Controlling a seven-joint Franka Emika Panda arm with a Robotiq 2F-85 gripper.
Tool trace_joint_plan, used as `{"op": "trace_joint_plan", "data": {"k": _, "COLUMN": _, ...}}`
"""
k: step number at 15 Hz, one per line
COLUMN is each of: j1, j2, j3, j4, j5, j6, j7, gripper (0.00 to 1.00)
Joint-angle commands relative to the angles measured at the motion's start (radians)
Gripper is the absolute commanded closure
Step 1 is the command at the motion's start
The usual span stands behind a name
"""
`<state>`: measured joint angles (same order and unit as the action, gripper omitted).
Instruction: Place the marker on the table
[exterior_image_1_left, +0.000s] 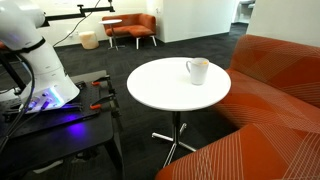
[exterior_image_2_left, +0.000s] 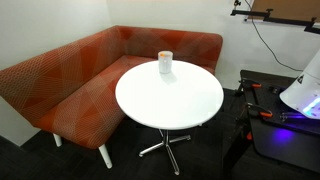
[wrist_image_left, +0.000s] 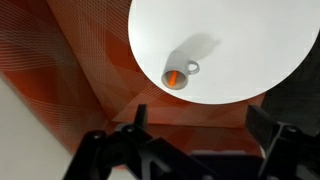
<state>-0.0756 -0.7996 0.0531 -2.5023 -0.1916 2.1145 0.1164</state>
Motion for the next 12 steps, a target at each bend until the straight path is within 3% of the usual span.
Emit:
{"op": "trace_joint_plan", "data": {"k": 1, "j1": -0.071, "j2": 0.121, "j3": 0.057, "j4": 0.048, "j5": -0.061, "j6": 0.090, "j7": 0.120, "gripper": 0.00}}
{"op": "trace_joint_plan", "data": {"k": 8, "j1": -0.232, "j2": 0.304, "j3": 0.211, "j4": 0.099, "j5": -0.325, "j6": 0.242, "j7": 0.492, "gripper": 0.00}}
{"op": "trace_joint_plan", "data": {"k": 12, "j1": -0.255, "j2": 0.406, "j3": 0.229, "j4": 0.144, "j5": -0.478, "j6": 0.267, "j7": 0.727, "gripper": 0.00}}
